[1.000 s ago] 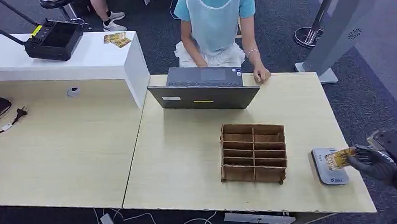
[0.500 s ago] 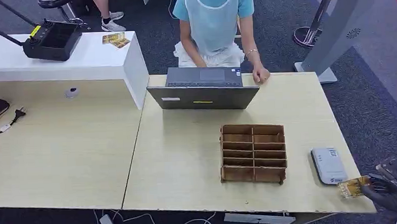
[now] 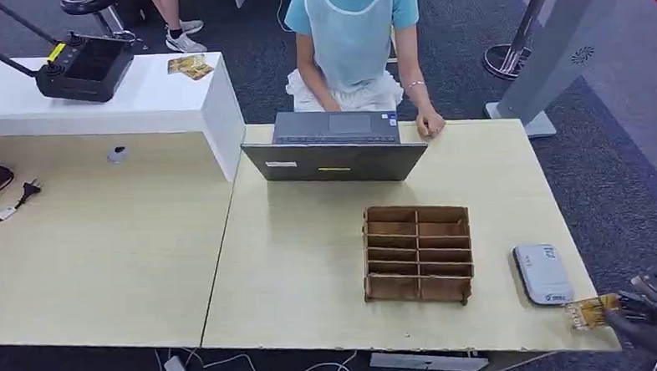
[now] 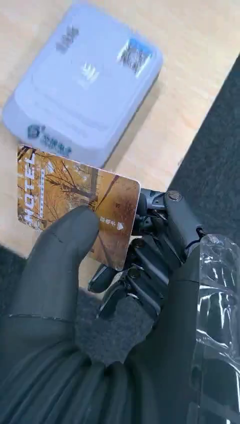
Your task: Pass the card to the sensor for recognition and then transmit it.
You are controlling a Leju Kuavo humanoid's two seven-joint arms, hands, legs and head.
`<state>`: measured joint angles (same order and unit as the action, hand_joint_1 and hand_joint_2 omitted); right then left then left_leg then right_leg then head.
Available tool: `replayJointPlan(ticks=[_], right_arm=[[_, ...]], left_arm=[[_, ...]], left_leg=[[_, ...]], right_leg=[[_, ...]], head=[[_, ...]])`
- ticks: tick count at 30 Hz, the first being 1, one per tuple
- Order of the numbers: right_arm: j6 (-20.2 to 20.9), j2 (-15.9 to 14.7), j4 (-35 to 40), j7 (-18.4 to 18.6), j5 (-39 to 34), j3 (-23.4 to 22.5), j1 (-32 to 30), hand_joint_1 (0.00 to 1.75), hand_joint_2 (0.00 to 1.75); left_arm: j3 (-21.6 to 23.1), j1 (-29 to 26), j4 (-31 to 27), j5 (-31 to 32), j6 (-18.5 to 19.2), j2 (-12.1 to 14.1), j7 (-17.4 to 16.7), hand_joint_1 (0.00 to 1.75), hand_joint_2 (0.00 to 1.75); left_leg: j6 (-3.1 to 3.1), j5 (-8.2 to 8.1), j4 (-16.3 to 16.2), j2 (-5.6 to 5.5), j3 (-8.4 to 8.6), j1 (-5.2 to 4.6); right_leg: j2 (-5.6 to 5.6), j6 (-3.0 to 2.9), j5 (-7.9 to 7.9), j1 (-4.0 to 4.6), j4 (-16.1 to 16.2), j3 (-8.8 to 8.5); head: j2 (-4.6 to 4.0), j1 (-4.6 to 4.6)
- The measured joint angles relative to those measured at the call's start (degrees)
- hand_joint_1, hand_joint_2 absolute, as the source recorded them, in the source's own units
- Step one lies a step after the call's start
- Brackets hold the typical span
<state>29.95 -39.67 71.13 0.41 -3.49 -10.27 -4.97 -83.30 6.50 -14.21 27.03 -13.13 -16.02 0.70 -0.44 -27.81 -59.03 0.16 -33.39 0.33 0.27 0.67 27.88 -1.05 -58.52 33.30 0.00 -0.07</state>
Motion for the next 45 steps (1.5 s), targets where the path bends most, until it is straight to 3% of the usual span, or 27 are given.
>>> replayJointPlan(ticks=[2,5,11,24,34,45], right_arm=[[0.7,1.1,-6.4,-3.2,2.8,4.7,8.6,1.75,1.75],[0.6,2.6,-12.9,-5.6,3.2,10.2,17.1,1.75,1.75],[0.4,4.7,-18.4,-5.8,1.9,16.3,25.2,1.75,1.75],[-1.4,6.4,-23.7,-5.2,-0.1,24.1,33.1,1.75,1.75],[-1.4,5.9,-24.6,-5.5,-1.6,25.2,34.0,1.75,1.75],[-1.2,2.8,-23.7,-5.5,-4.9,25.2,33.2,1.75,1.75]], left_arm=[[0.0,0.0,-0.1,-1.3,1.7,0.5,-1.7,0.00,0.00],[0.0,-0.1,-0.2,-1.8,2.4,0.8,-2.6,0.00,0.00],[0.0,-0.1,-0.2,-2.0,2.4,0.9,-2.6,0.00,0.00],[0.0,-0.1,-0.2,-2.8,1.5,0.9,-2.7,0.00,0.00],[0.0,-0.1,-0.2,-3.7,1.4,1.0,-2.9,0.00,0.00],[0.0,-0.1,-0.2,-4.8,1.3,1.3,-2.9,0.00,0.00]], left_leg=[[-0.07,-0.07,0.0,0.51,0.33,-0.03],[0.02,0.06,0.0,0.34,0.37,-0.10],[-0.01,0.28,0.0,-0.26,0.16,-0.10],[-0.03,0.30,0.0,-0.49,0.02,-0.11],[-0.03,0.30,0.0,-0.50,0.02,-0.11],[-0.03,0.30,0.0,-0.49,0.03,-0.12]], right_leg=[[0.63,-0.03,-0.14,-0.03,0.0,0.02],[0.49,0.03,-0.20,-0.08,0.0,-0.01],[-0.14,0.03,-0.21,-0.08,0.0,-0.03],[-0.38,0.06,-0.19,-0.09,0.0,0.02],[-0.39,0.06,-0.19,-0.09,0.0,0.03],[-0.38,0.06,-0.19,-0.10,0.0,0.04]], head=[[0.00,-0.04],[0.00,0.00],[0.00,0.00],[0.00,0.02],[0.00,0.02],[0.00,0.02]])
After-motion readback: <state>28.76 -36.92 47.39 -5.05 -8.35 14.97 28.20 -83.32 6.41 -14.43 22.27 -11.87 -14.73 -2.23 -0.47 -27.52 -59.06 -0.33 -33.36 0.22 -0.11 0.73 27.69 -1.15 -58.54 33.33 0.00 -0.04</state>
